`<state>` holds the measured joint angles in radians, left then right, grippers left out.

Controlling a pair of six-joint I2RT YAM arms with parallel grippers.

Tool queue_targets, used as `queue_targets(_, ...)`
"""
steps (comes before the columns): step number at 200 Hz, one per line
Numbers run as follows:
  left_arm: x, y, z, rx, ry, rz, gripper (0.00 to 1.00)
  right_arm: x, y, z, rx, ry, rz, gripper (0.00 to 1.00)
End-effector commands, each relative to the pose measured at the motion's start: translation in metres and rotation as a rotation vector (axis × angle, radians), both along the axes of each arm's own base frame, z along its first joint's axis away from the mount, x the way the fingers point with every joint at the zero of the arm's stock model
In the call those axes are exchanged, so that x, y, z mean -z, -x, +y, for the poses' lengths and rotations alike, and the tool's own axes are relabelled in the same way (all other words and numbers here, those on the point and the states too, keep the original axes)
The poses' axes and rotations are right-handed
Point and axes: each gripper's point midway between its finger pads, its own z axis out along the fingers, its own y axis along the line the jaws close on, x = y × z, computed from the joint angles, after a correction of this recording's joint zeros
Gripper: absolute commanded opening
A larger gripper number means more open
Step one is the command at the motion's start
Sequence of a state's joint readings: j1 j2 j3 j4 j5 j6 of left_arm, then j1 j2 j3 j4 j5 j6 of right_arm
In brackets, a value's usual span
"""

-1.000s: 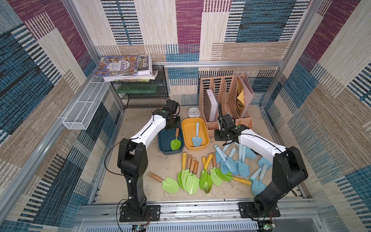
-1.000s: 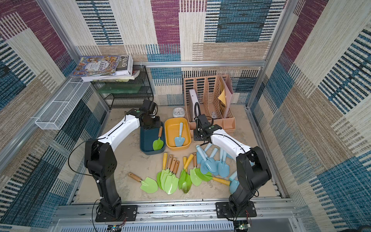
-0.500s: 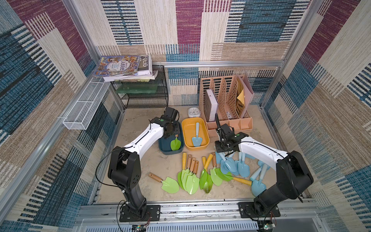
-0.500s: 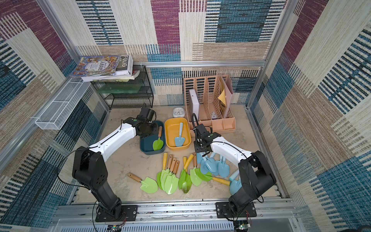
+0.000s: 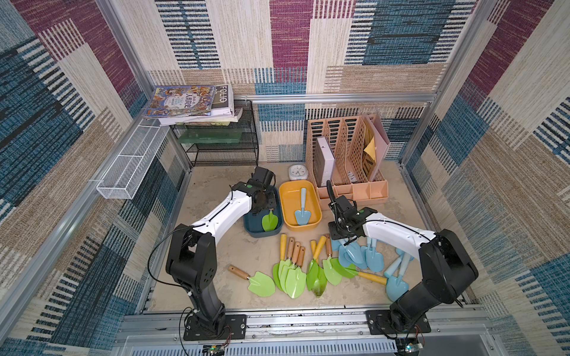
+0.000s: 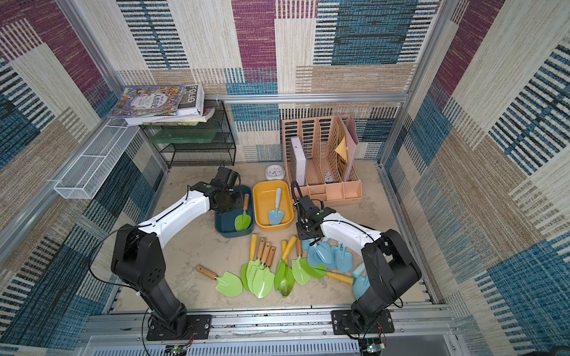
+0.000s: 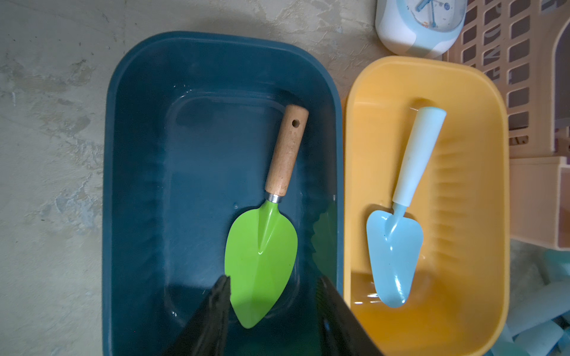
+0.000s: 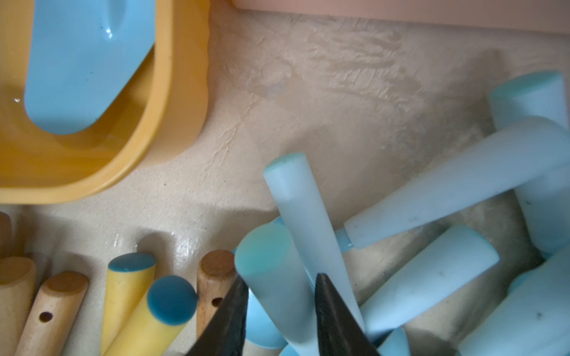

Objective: Sort the small shovels by color and place them into the storage box
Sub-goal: Pick up the shovel from the center of the board.

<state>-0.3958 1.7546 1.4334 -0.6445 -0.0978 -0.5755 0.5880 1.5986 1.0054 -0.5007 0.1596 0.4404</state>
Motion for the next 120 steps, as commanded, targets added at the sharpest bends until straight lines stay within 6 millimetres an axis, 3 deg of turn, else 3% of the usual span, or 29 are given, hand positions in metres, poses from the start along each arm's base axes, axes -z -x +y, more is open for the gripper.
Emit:
queue_targets(1, -0.001, -0.001, -0.002, -0.002, 0.009, -0.005, 0.47, 0.004, 0.000, 0.001, 0.010, -0.008, 0.001, 0.35)
queue_targets(120, 0.001, 0.002, -0.002, 0.009, 0.004, 0.010, 0.47, 0.028, 0.007, -0.002, 0.025, -0.004, 0.046, 0.35)
